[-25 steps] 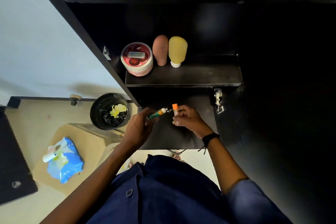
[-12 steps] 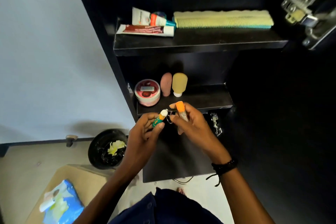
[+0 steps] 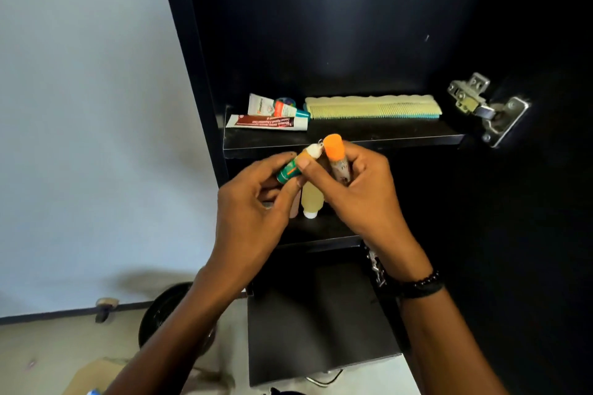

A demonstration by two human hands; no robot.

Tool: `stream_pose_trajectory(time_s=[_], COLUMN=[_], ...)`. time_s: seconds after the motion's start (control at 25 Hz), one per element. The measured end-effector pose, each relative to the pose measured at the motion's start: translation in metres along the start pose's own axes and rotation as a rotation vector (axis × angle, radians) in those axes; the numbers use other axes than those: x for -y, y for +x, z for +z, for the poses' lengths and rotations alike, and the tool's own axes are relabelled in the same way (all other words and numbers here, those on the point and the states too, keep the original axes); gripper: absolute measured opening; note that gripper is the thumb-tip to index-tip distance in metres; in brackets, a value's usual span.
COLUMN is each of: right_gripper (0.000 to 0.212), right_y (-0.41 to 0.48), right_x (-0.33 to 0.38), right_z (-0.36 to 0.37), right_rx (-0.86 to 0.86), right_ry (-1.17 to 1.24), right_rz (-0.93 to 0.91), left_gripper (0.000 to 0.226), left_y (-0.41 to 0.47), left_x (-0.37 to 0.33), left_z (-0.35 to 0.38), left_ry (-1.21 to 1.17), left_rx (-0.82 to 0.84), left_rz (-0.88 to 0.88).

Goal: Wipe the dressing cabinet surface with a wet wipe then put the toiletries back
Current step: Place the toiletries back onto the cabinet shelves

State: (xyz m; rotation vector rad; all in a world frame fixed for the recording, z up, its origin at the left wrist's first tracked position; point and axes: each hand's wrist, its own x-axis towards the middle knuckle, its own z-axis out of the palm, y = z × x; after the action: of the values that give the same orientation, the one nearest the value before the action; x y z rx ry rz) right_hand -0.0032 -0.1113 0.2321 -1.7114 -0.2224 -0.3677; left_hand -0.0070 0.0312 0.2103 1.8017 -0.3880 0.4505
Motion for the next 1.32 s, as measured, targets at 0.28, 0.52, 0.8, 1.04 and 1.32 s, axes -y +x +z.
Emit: stream_pose_trajectory(time_s=[0.28, 0.52, 0.8, 1.04, 1.32], right_gripper=[0.013, 0.018, 0.016, 0.036, 0.028], right_y=[0.063, 0.097, 0.104, 0.103, 0.086], right_x=[0.009, -0.008, -0.007, -0.014, 0.002], right_z=[-0.012, -0.015, -0.023, -0.021, -0.027], right_rx=[-0.242, -0.226, -0.204, -0.226, -0.176], right_ry=[-0.108, -0.299, -0.572, -0.527, -0.223], right_rz=[-0.060, -0.019, -0.054, -0.025, 0.041], left_gripper=[0.032, 0.021, 0.022, 0.032, 0.034], left_y=[0.051, 0.067, 0.065, 0.065, 0.065], left_x=[-0.008, -0.004, -0.004, -0.003, -0.003], left_z=[0.000, -0.001, 0.002, 0.005, 0.005], left_ry=[0.442, 0.636, 0.635, 0.631, 0.590], left_rx=[-0.018, -0.036, -0.035, -0.057, -0.063], left_rz=[0.211, 0.156, 0.117, 0.051, 0.041])
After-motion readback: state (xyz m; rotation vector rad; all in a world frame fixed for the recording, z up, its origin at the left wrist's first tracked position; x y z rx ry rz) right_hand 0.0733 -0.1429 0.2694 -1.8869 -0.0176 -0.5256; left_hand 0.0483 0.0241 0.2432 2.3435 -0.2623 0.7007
